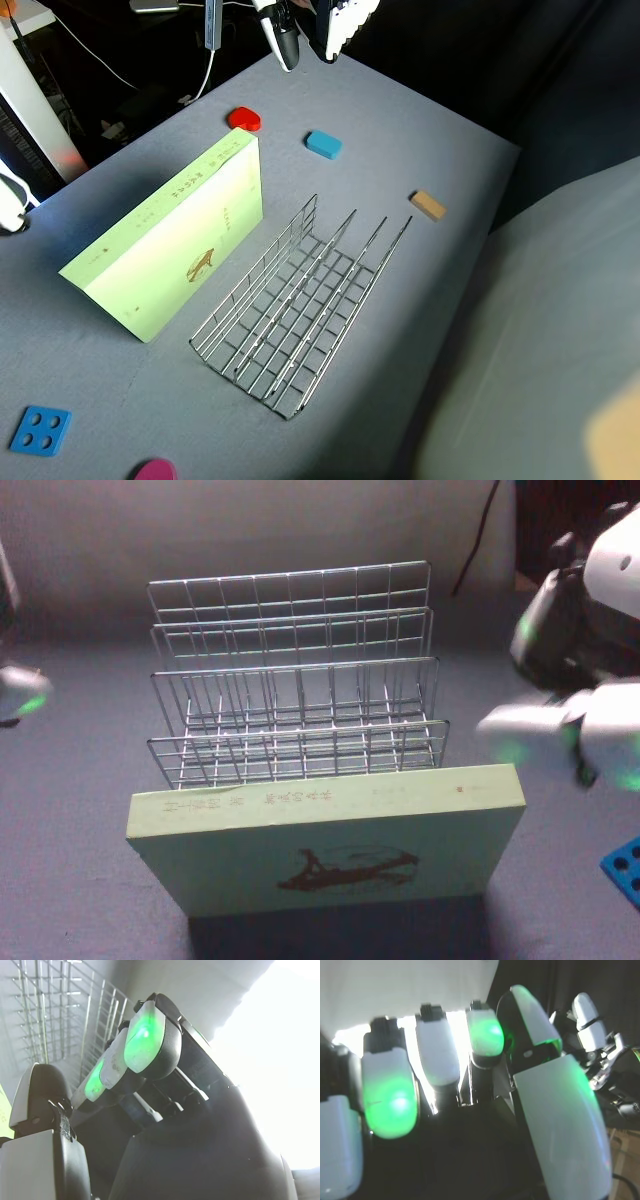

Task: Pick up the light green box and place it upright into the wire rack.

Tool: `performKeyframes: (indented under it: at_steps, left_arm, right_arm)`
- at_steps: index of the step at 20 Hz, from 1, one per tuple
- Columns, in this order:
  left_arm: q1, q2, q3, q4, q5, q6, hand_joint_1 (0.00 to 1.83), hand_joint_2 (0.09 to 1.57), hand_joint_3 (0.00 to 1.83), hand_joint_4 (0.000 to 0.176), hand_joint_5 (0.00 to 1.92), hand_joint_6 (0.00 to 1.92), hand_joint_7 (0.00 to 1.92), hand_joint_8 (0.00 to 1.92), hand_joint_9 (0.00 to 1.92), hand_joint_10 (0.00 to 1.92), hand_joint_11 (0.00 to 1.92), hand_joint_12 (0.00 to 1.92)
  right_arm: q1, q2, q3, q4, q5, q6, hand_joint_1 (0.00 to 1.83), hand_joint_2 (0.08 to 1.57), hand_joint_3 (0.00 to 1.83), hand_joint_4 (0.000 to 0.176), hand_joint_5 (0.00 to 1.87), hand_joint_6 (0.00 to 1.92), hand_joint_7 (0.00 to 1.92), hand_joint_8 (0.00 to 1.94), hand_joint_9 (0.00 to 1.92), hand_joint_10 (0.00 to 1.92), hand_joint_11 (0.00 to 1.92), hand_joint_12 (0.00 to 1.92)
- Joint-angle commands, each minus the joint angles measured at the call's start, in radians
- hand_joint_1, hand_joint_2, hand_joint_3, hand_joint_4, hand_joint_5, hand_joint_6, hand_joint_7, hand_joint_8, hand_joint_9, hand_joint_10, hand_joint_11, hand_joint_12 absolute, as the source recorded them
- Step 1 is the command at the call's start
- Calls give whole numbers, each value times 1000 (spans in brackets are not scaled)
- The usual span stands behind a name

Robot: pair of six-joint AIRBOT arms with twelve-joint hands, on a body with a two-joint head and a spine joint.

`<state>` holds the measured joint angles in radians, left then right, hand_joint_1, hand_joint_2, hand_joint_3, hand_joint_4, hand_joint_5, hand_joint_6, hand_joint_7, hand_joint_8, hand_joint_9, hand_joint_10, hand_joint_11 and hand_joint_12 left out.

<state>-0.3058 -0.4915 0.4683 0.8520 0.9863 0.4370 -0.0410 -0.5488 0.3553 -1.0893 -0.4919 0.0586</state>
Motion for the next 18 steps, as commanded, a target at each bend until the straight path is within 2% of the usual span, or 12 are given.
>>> performKeyframes:
  at_steps: [1, 5, 8, 12, 16, 18]
  left_arm:
    - [-10, 5, 1, 64, -58, 2, 315, 1141, 21, 95, 252, 9, 128, 6, 128, 13, 0, 540]
    - [-11, 5, 2, 63, -58, 2, 316, 1148, 7, 95, 257, 4, 131, 2, 132, 6, 0, 525]
    - [-11, 5, 2, 58, -58, 2, 315, 1146, 5, 94, 265, 6, 138, 4, 133, 5, 0, 521]
    - [-14, 5, 4, 58, -52, 6, 317, 1151, 2, 94, 266, 1, 142, 1, 134, 1, 0, 444]
    - [-15, 5, 6, 58, -45, 16, 317, 1156, 4, 94, 273, 3, 153, 5, 142, 4, 0, 449]
    - [-15, 5, 13, 58, -45, 16, 314, 1159, 4, 94, 277, 4, 162, 7, 145, 4, 0, 451]
  right_arm:
    - [16, 0, -10, -38, 36, 9, 44, 1065, 16, 136, 133, 5, 70, 1, 41, 3, 0, 468]
    - [38, -7, -40, -38, 24, 31, 43, 1068, 11, 136, 128, 1, 70, 0, 41, 2, 0, 471]
    - [62, -51, -47, -34, -49, 73, 43, 1071, 11, 136, 136, 4, 67, 0, 42, 2, 0, 474]
    - [72, -177, -47, -26, -197, 88, 116, 1088, 7, 136, 147, 3, 74, 1, 39, 0, 0, 408]
    - [54, -323, -44, -165, -303, 240, 279, 1082, 0, 136, 135, 1, 102, 6, 35, 0, 0, 423]
    - [41, -411, -26, -182, -366, 254, 449, 1029, 0, 136, 134, 1, 99, 3, 33, 1, 0, 414]
